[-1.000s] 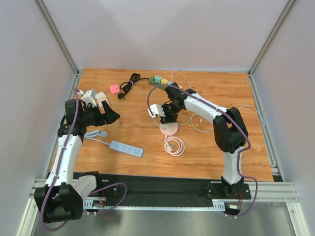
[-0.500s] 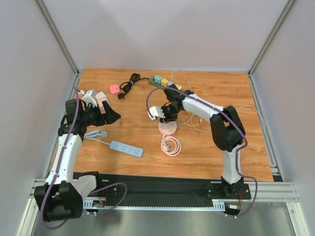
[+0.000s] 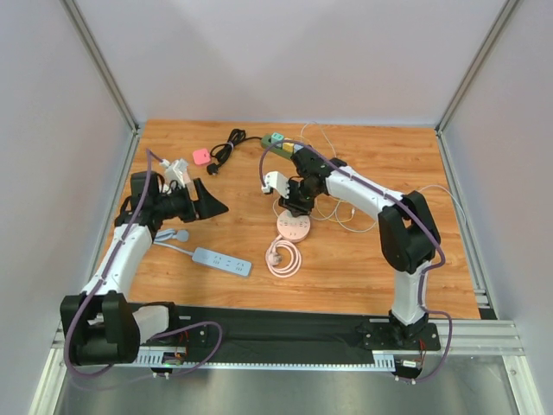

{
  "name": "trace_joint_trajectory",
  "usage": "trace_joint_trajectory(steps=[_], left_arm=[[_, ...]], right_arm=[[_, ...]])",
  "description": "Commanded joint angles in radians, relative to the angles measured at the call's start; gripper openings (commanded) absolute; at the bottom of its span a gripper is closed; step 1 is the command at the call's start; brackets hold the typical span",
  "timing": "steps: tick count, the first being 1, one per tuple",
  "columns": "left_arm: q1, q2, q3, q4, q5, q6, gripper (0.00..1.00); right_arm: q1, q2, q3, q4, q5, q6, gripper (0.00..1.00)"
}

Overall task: Pull the plug off the socket
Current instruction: Remove the plug from the socket.

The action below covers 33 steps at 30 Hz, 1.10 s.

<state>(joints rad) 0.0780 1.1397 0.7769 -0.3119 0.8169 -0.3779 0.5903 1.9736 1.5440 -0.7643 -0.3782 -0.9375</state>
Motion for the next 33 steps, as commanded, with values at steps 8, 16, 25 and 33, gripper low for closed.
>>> trace_joint_trajectory(steps=[8,16,25,33], left_arm=[[-0.3,0.084,0.018,0.155,0.034,-0.13,0.84],[-0.386,0.184,-0.022,0.26,-0.119,-0.214,0.82],[-0.475,0.425,0.071,0.298,-0.107,-0.196,0.85],[-0.532,0.549,0.163,0.375,0.007,-0.211,0.85]], right_arm=[[-0.023,-0.142,-0.119,0.128,0.021,0.583,0.0],[-0.046,-0.17,-0.205,0.213,-0.021,0.634,0.0],[-0.083,-0.298,-0.34,0.388,-0.079,0.652,0.0],[-0.099,-0.371,-0.41,0.471,-0.139,0.674,0.0]])
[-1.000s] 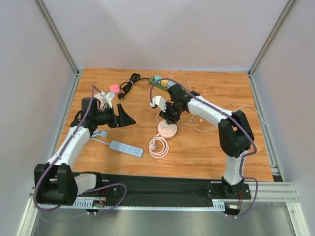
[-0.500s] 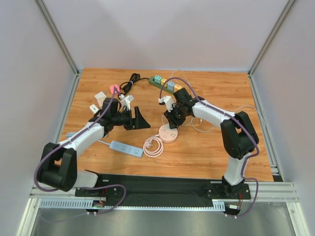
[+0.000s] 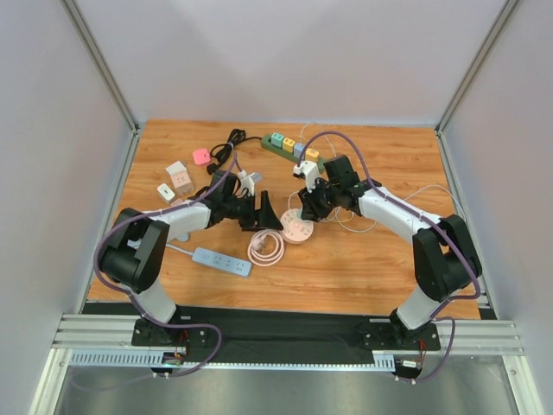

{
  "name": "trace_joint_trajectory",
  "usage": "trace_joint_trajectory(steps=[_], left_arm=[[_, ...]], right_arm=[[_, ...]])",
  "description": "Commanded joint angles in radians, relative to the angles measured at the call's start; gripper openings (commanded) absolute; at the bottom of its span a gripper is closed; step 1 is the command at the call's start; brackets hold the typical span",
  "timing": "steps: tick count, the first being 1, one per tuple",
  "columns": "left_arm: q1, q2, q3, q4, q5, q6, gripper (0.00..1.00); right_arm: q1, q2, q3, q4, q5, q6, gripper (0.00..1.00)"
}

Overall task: Pull the plug off the socket
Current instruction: Remove the plug from the socket.

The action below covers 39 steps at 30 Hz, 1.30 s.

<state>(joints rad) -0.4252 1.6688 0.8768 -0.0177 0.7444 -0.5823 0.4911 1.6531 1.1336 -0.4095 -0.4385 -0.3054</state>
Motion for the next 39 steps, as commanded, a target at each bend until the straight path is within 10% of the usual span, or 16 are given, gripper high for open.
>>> trace_joint_trajectory(steps=[1,9,16,31,39], left_arm=[[-0.033,0.028,0.071,0.087,0.085,-0.014,0.85],[-0.061,0.127,0.133,0.048,0.062,-0.02,0.77],[-0.061,0.177,0.152,0.062,0.038,-0.086,0.0],[-0.06,0.258,0.152,0.049,-0.14,-0.274,0.0],[-0.06,0.244,0.162,0.015,-0.114,-0.144,0.0]], right_arm=[[0.0,-0.049,-0.001,0.117,-0.085,0.046,0.0],[0.0,-0.079,-0.027,0.156,-0.108,0.069,0.0],[0.0,-0.121,-0.066,0.219,-0.033,0.092,0.0],[0.079,-0.244,-0.183,0.399,0.386,0.186,0.0],[0.049,-0.254,-0.167,0.35,0.224,0.135,0.0]])
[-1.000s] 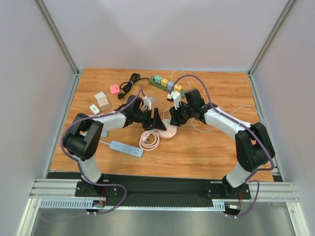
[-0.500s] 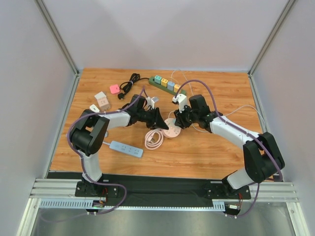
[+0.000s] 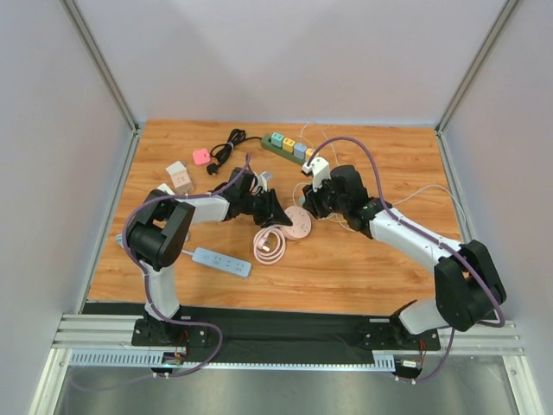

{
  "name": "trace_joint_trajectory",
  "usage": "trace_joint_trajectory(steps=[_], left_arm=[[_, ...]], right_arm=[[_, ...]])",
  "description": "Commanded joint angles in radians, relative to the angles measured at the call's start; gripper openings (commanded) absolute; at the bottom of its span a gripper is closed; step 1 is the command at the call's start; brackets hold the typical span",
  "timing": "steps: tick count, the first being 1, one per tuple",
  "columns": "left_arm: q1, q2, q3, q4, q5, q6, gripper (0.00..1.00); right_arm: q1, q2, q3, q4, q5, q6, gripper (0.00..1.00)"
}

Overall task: Pull the plug off the socket
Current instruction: Remove the plug from the socket.

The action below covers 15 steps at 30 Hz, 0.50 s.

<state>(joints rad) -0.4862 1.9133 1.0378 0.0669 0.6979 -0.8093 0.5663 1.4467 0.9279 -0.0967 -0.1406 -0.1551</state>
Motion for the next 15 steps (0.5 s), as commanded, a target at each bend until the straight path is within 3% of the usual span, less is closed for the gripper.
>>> trace_joint_trajectory(steps=[1,5,8,9,10,12,15], left_arm=[[0.001,-0.002,-0.007,-0.073,-0.052,0.094,0.0],[0.001,-0.008,-0.027,-0.033,0.006,0.137,0.01],[0.001,-0.049,-0.058,-0.023,-0.024,0.16,0.22],[0.001,-0.063,-0.065,-0.009,-0.032,0.163,0.35],[0.001,-0.097,-0.077,-0.009,-0.043,0.173,0.41],[0.001,-0.134,-0.085,0.007,-0.069,0.186,0.52],[0.001,-0.203,-0.084,0.011,-0.086,0.217,0.6]], right_arm=[[-0.061,-0.055,0.042,0.02,-0.177,-0.015,0.0],[-0.17,-0.066,0.042,0.0,-0.471,0.002,0.0],[-0.244,-0.072,0.037,0.014,-0.592,0.045,0.0],[-0.255,-0.077,0.037,0.018,-0.599,0.055,0.0],[-0.279,-0.083,0.035,0.029,-0.616,0.077,0.0],[-0.299,-0.086,0.031,0.037,-0.643,0.095,0.0],[-0.318,-0.082,0.022,0.061,-0.688,0.127,0.01]])
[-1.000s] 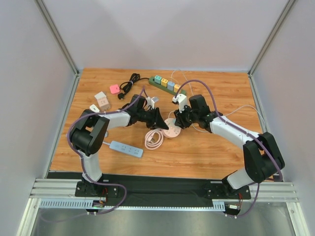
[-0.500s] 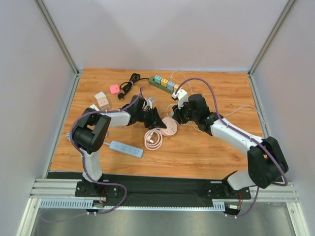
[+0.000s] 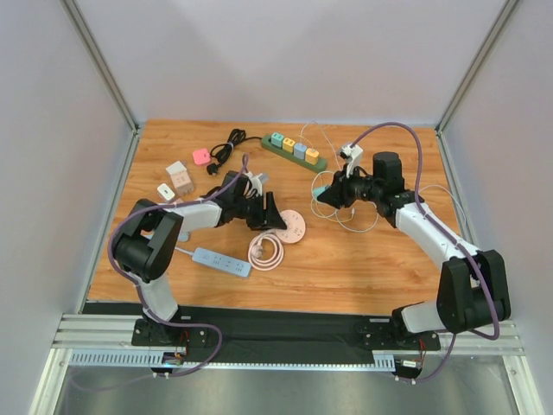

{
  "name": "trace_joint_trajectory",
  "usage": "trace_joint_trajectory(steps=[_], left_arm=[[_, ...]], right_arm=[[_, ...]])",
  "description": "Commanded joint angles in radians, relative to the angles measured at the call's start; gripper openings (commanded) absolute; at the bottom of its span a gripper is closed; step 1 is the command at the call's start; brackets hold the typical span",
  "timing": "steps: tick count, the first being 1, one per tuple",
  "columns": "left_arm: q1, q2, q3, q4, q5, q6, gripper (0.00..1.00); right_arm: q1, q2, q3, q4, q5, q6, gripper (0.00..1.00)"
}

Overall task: Pull the plug off the socket
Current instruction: Remove the plug from the socket, then place the plug at the corner of the board.

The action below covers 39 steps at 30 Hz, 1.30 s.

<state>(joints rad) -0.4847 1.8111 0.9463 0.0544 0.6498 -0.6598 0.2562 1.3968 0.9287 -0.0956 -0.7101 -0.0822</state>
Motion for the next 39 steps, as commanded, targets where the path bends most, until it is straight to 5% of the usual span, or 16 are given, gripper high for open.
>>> trace_joint_trajectory(steps=[1,11,12,14,15,21,25,30,39], left_arm=[[0.0,-0.13,0.011,0.024,-0.041,0.08,0.61],[-0.002,-0.389,-0.059,0.045,-0.179,0.345,0.71],[-0.002,-0.418,-0.073,0.056,-0.19,0.37,0.86],[-0.002,-0.502,-0.113,0.091,-0.225,0.448,0.89],[-0.002,-0.528,-0.124,0.107,-0.233,0.474,0.99],[-0.009,-0.683,-0.216,0.295,-0.194,0.663,1.0],[-0.049,-0.723,-0.291,0.406,-0.128,0.915,1.0],[-0.095,-0.719,-0.278,0.371,-0.09,1.161,1.0],[-0.205,-0.622,-0.201,0.289,-0.179,1.296,0.99]], right_arm=[[-0.009,-0.028,0.019,0.068,-0.13,0.059,0.0],[-0.02,0.051,0.013,0.171,-0.203,0.255,0.0],[-0.02,0.056,0.013,0.18,-0.209,0.268,0.0],[-0.021,0.067,0.013,0.191,-0.221,0.3,0.0],[-0.021,0.068,0.015,0.201,-0.226,0.309,0.0],[-0.02,0.094,0.012,0.293,-0.305,0.464,0.0],[-0.012,0.117,0.005,0.339,-0.327,0.547,0.0],[0.037,0.119,0.012,0.341,-0.331,0.565,0.0],[0.118,0.126,0.018,0.352,-0.353,0.584,0.0]])
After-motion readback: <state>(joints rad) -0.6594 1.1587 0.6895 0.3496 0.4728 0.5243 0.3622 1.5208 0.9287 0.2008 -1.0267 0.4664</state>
